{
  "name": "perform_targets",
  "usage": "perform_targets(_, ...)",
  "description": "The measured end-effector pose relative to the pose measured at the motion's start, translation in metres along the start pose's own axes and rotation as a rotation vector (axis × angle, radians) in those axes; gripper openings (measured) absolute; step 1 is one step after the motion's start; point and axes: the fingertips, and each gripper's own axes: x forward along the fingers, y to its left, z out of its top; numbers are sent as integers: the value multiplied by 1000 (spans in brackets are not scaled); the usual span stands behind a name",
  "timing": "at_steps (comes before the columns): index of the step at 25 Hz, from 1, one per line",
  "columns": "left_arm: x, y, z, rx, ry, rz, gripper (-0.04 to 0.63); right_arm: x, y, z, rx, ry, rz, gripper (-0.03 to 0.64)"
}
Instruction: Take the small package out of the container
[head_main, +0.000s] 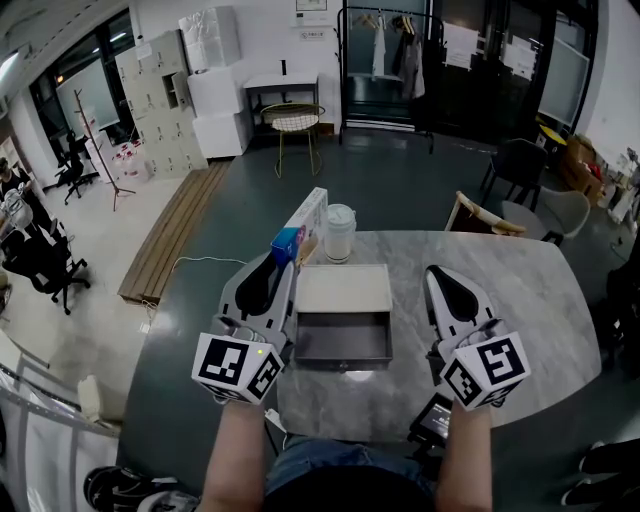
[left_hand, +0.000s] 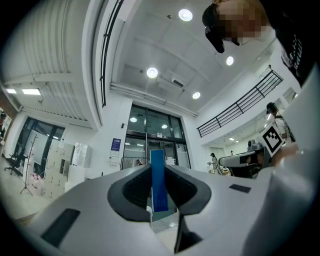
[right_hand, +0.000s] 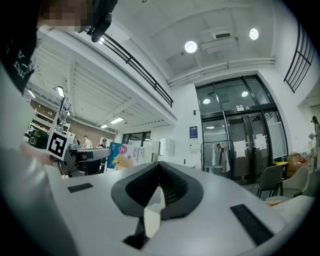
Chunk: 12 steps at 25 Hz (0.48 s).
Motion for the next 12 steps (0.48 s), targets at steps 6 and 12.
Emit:
perform_targets(6,-1,0,4,15,12,-13,83,-1,1,8,-28,12,8,25)
perform_targets(12,0,-3,-5,17,14,-8,83,-6,-8,0,-54,44,11,25)
